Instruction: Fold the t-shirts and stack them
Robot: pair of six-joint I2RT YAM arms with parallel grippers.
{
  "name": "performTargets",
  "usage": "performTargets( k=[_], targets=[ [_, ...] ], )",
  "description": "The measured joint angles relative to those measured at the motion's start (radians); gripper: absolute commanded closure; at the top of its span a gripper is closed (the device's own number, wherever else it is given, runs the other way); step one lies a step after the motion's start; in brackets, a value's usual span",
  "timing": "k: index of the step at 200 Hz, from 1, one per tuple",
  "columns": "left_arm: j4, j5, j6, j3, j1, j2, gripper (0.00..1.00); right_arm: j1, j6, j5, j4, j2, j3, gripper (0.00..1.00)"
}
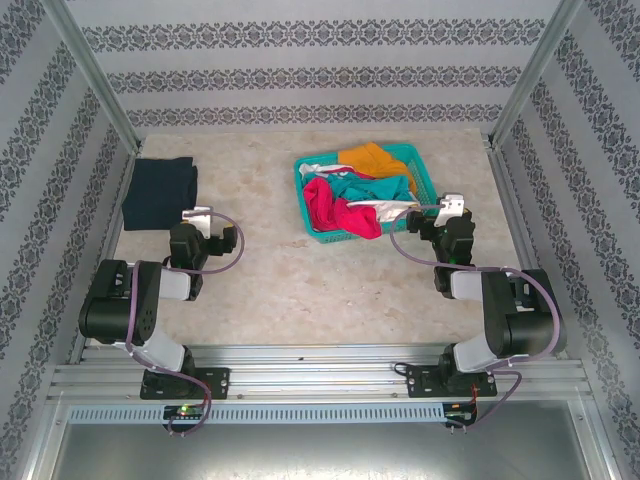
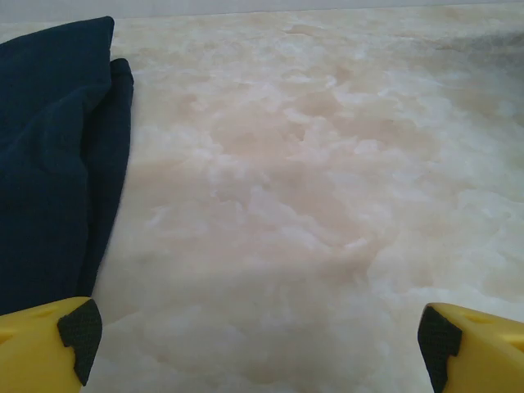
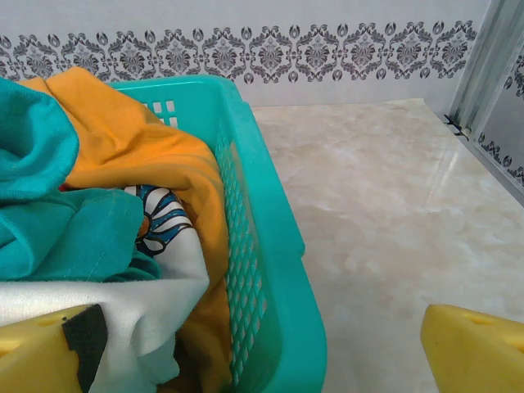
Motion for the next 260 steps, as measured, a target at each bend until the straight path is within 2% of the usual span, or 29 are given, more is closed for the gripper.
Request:
performTargets(
  k=[74,170,196,228,260],
  targets=[
    [0.0,0.0,0.0,0.0,0.0,0.0,0.0,0.0,0.0,0.0,0.0,0.0,0.0,0.02],
    [0.029,-0.061,-0.006,-0.014,0.0,-0.001,0.0,0.0,0.0,0.0,-0.01,-0.008,0.0,0.02],
    [0.029,-0.055,-0.005,-0.055,0.0,-0.053,0.0,0.0,-0.011,-0.011,-0.134,-0.095,0.0,0.02],
    [-0.047,-0.021,0.029,-0.058,-0.022,-0.253,0.0,0.011,-0.095,-0.1,-0.361,-0.272,0.036,0.02],
    [-0.111,0.088,0.06,-0.029,-0.073,-0.378,0.0,0.108,-0.227,-0.166,-0.599,-0.322,0.179,0.02]
  ],
)
